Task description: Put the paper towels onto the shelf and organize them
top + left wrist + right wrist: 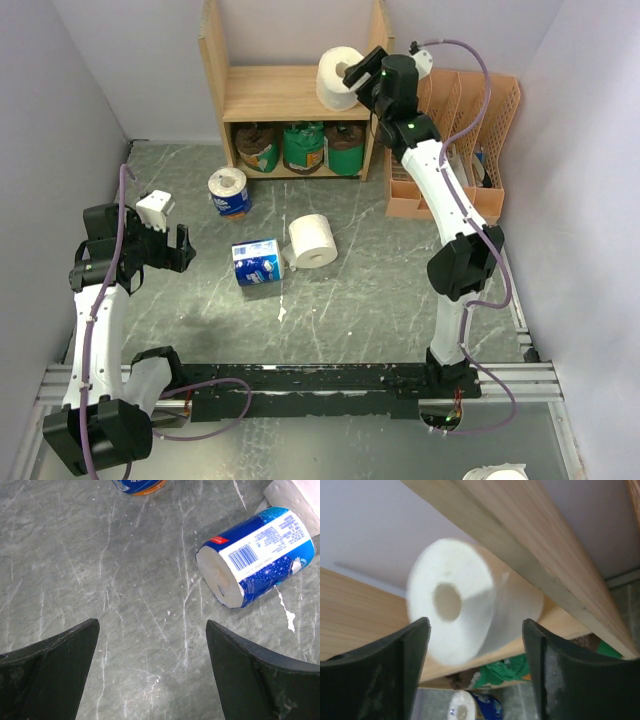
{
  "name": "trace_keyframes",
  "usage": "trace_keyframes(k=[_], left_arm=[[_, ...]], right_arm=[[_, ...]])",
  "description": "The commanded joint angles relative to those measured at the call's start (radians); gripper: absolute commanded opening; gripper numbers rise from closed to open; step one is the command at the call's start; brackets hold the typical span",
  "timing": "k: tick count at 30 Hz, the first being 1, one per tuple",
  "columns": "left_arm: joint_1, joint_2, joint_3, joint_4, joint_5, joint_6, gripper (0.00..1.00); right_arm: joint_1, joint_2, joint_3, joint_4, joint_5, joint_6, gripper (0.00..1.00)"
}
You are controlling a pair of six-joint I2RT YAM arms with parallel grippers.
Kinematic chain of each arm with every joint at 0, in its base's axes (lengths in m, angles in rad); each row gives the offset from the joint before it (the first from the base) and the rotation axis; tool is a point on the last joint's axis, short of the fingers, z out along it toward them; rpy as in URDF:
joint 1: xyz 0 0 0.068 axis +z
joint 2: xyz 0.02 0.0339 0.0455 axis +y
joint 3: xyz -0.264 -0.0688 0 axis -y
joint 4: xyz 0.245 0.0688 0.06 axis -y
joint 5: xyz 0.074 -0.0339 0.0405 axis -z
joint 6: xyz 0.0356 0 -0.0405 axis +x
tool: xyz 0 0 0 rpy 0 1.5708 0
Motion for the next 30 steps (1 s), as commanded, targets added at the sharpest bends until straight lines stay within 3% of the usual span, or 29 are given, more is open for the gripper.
trace_keyframes(k=[1, 2, 8, 13, 20, 22, 26, 30], left_arm=[[0.011, -0.005, -0.001, 0.000, 0.040, 0.015, 0.99], [0.011, -0.003, -0.001, -0.001, 0.039, 0.014, 0.99], [0.012, 0.001, -0.002, -0.001, 0.042, 0.017, 0.99], [0.012, -0.021, 0.000, 0.001, 0.033, 0.013, 1.00], [0.012, -0.041, 0.003, 0.003, 0.012, 0.010, 1.00], [0.011, -0.038, 0.005, -0.001, 0.023, 0.013, 1.00], [0.011, -0.030, 0.009, -0.011, 0.046, 0.023, 1.00], [0.011, -0.034, 0.006, -0.014, 0.054, 0.029, 1.00]], right_arm=[[-0.005, 0.019, 0.070, 0.089, -0.009, -0.028, 0.96], [-0.005, 0.018, 0.073, 0.100, -0.014, -0.035, 0.99], [-0.001, 0.003, 0.133, 0.141, -0.041, -0.119, 1.00], [0.046, -0.112, 0.071, 0.140, -0.108, -0.335, 1.00], [0.060, -0.337, -0.173, 0.003, -0.465, -0.789, 1.00], [0.045, -0.387, -0.242, -0.082, -0.532, -0.819, 1.00], [0.009, -0.481, -0.426, -0.203, -0.860, -0.929, 1.00], [0.008, -0.547, -0.655, -0.324, -0.986, -1.004, 1.00]])
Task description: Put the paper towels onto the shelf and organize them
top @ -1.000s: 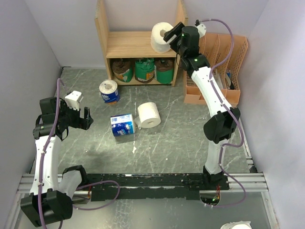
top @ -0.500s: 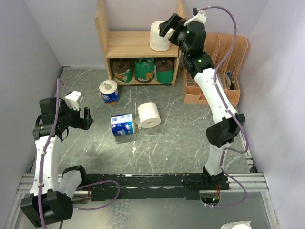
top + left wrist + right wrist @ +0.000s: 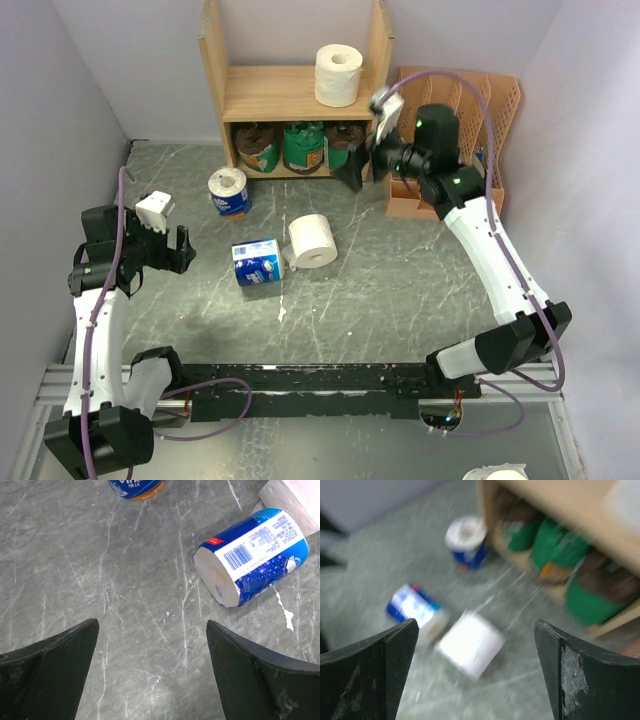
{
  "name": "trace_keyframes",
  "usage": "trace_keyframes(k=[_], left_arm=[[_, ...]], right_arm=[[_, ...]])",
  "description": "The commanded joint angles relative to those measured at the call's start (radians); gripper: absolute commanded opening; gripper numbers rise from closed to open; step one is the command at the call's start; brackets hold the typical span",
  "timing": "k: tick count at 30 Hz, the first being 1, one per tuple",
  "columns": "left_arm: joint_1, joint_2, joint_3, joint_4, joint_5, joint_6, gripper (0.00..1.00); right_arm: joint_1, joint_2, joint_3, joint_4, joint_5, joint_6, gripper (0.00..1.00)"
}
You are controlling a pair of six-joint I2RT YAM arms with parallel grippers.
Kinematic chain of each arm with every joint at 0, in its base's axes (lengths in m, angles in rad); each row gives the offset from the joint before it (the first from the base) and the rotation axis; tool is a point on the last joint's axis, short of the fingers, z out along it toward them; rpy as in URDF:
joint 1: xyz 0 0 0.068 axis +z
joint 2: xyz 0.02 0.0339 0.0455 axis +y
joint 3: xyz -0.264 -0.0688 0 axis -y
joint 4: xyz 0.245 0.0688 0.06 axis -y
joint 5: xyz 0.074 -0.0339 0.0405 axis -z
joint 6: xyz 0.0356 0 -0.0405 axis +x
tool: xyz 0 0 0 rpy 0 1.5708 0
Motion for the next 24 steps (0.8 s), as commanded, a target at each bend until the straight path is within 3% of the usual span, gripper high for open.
trace_keyframes(k=[1, 6, 10, 11, 12, 15, 19, 20, 24], left_arm=[[0.010, -0.009, 0.005, -0.007, 0.041, 0.020, 1.00], [0.011, -0.019, 0.001, -0.006, 0.042, 0.020, 1.00], [0.011, -0.025, -0.002, -0.002, 0.028, 0.015, 1.00], [0.012, -0.031, -0.005, 0.003, 0.022, 0.012, 1.00], [0.013, -0.036, -0.007, 0.006, 0.018, 0.009, 1.00], [0.016, -0.041, -0.011, 0.011, 0.012, 0.006, 1.00], [0.020, -0.027, -0.011, 0.011, 0.011, 0.005, 1.00], [0.021, -0.024, -0.010, 0.011, 0.009, 0.005, 1.00], [0.025, -0.020, -0.012, 0.016, 0.000, 0.000, 1.00]], right_arm=[[0.007, -0.041, -0.253, -0.230, -0.263, -0.184, 1.00], [0.004, -0.103, -0.462, -0.230, -0.426, -0.332, 1.00], [-0.110, -0.093, -0.630, 0.048, -0.797, 0.069, 1.00], [-0.110, -0.102, -0.661, 0.155, -0.803, 0.165, 1.00], [-0.102, -0.114, -0.646, 0.132, -0.743, 0.137, 1.00], [-0.056, -0.120, -0.502, -0.107, -0.421, -0.235, 1.00], [0.073, -0.094, -0.419, -0.184, 0.085, -0.326, 1.00], [0.088, -0.104, -0.437, -0.156, 0.162, -0.332, 1.00], [0.063, -0.166, -0.540, 0.020, 0.252, -0.078, 1.00]])
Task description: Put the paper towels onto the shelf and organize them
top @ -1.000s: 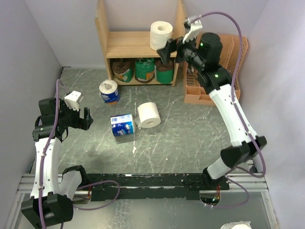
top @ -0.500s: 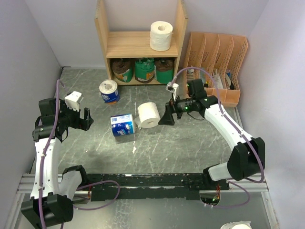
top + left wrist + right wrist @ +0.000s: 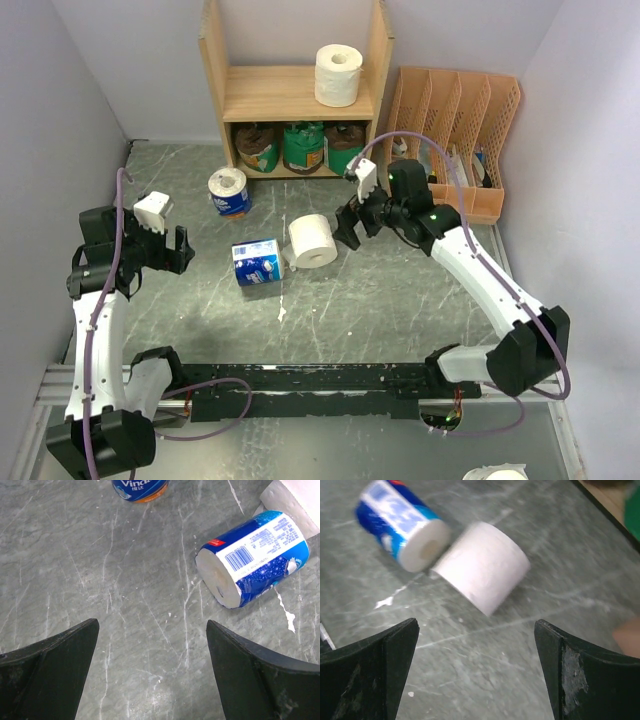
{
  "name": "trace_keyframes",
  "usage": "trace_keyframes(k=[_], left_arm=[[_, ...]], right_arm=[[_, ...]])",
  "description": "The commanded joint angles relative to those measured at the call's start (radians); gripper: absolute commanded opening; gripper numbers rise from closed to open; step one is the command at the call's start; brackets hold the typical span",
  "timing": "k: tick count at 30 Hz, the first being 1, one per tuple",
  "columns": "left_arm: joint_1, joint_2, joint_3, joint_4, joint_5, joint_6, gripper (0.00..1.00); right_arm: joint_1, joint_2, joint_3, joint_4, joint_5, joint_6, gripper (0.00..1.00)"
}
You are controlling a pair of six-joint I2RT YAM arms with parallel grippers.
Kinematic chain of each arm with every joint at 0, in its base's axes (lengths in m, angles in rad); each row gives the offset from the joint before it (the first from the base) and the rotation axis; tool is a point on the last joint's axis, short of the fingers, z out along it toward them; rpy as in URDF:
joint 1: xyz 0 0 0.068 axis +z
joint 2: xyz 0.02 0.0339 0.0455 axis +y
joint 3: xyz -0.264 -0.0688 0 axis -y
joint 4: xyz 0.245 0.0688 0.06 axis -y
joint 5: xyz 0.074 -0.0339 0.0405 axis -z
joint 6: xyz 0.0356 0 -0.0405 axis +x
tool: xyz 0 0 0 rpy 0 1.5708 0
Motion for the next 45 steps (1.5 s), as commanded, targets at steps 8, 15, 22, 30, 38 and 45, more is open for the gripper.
trace_keyframes(k=[8, 15, 22, 30, 38, 45], left_arm=[[0.026, -0.003, -0.013, 0.017, -0.004, -0.005, 1.00], [0.030, -0.004, -0.014, 0.018, -0.005, -0.005, 1.00], [0.031, 0.017, -0.013, 0.019, -0.003, -0.002, 1.00], [0.032, 0.005, -0.017, 0.020, -0.006, -0.005, 1.00], [0.034, 0.006, -0.017, 0.018, -0.002, -0.003, 1.00], [0.036, 0.009, -0.015, 0.015, 0.004, 0.001, 1.00]], right_arm=[[-0.112, 0.068, 0.069, -0.137, 0.197, 0.406, 0.97], [0.035, -0.102, -0.183, 0.096, 0.450, 0.123, 0.96], [0.137, -0.090, -0.337, 0.247, 0.553, 0.053, 0.84], [0.340, 0.035, -0.347, 0.376, 0.705, 0.000, 0.87], [0.383, 0.119, -0.350, 0.487, 0.776, -0.060, 0.77], [0.385, 0.200, -0.340, 0.544, 0.811, -0.099, 0.72]])
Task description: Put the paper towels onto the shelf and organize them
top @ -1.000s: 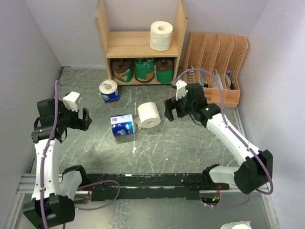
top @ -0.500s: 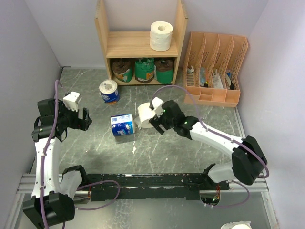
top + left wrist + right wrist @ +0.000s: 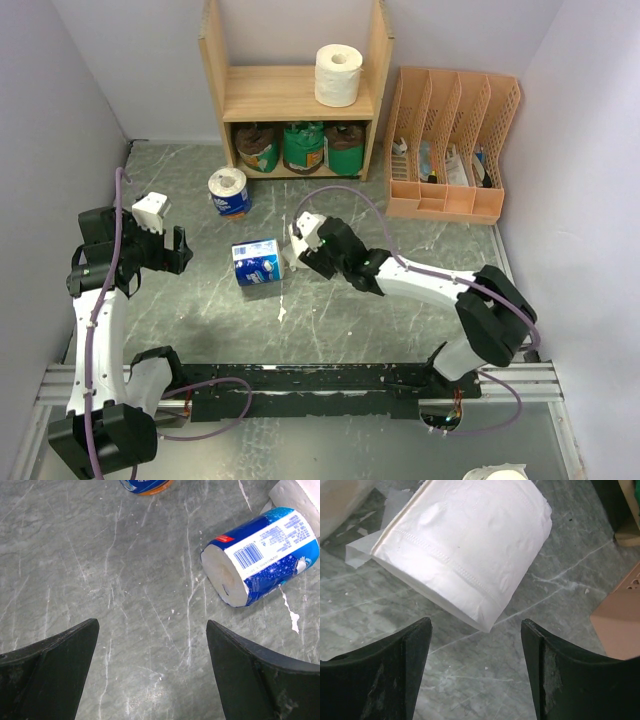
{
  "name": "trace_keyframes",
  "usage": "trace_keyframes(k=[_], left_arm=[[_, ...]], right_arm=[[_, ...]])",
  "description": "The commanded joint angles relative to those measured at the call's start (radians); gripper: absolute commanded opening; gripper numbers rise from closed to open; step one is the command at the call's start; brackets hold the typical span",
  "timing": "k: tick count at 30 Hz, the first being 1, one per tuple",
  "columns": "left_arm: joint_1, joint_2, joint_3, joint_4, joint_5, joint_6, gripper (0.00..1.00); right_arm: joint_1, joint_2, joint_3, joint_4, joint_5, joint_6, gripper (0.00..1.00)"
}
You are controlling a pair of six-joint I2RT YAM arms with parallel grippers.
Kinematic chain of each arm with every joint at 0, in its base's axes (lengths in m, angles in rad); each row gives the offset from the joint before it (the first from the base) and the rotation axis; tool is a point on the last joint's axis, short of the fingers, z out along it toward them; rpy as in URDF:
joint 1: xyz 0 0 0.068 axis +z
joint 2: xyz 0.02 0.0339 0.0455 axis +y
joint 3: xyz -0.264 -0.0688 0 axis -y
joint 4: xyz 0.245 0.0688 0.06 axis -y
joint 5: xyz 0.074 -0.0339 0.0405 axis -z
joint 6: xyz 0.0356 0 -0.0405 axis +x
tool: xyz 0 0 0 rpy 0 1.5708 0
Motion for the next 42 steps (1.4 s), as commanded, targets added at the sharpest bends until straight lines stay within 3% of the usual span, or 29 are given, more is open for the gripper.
trace_keyframes(k=[1, 6, 9, 17, 20, 27, 34, 42], left_arm=[[0.012, -0.007, -0.005, 0.014, 0.010, 0.001, 1.00], [0.012, -0.009, -0.004, 0.014, 0.012, 0.002, 1.00], [0.013, -0.009, -0.005, 0.014, 0.012, 0.003, 1.00], [0.012, -0.008, -0.004, 0.013, 0.015, 0.002, 1.00], [0.013, -0.007, -0.004, 0.012, 0.016, 0.003, 1.00], [0.013, -0.010, -0.005, 0.013, 0.017, 0.003, 1.00], [0.012, -0.007, -0.005, 0.011, 0.022, 0.007, 1.00], [0.013, -0.010, -0.004, 0.010, 0.024, 0.008, 0.99]], right_arm=[[0.003, 0.041, 0.015, 0.082, 0.050, -0.041, 0.73], [0.002, 0.066, 0.029, 0.099, 0.050, -0.053, 0.72], [0.002, 0.080, 0.039, 0.105, 0.044, -0.058, 0.64], [0.002, 0.141, 0.078, 0.103, 0.018, -0.037, 0.22], [0.002, 0.167, 0.096, 0.085, 0.011, -0.022, 0.00], [-0.026, 0.122, 0.102, 0.063, -0.068, 0.055, 0.00], [-0.274, -0.007, 0.156, 0.036, -0.393, 0.331, 0.00], [-0.428, 0.093, 0.297, -0.113, -0.657, 0.558, 0.00]])
